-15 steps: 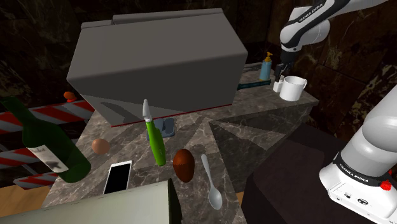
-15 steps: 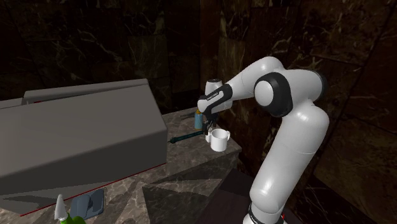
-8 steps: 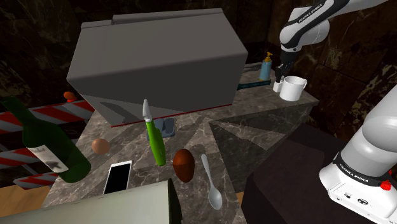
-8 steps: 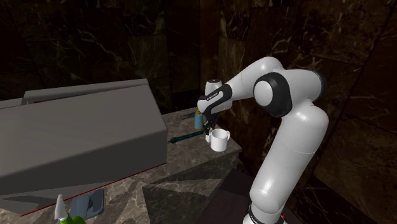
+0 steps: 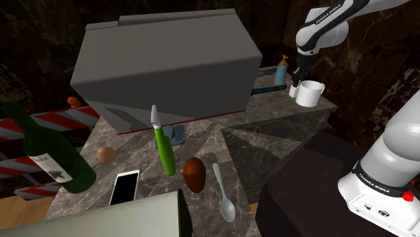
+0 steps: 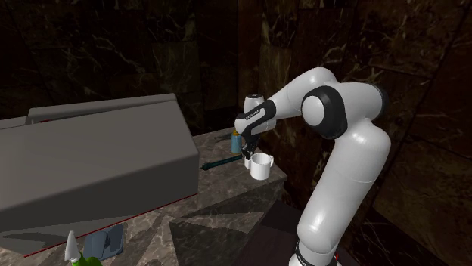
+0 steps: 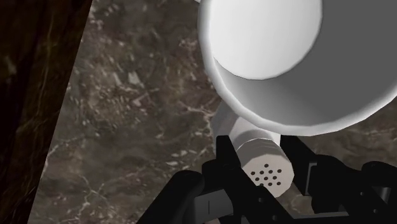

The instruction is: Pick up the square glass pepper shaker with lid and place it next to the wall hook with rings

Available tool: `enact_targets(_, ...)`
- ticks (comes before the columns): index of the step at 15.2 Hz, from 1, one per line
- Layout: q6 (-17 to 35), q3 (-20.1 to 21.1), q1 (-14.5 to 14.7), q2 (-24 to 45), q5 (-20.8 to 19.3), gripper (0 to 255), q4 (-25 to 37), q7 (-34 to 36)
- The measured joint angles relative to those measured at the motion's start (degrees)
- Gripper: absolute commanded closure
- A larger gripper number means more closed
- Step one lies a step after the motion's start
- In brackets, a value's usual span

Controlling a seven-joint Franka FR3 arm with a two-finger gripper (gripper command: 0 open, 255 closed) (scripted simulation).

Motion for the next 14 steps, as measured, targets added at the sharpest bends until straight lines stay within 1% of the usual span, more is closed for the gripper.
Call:
enact_targets(4, -1.6, 0.1, 0.0, -1.1, -0.5, 255, 0.6, 0.4)
enact_targets(14, -9.5, 0.8, -0.2, -5.2, -2.0, 255, 4.6, 1.3)
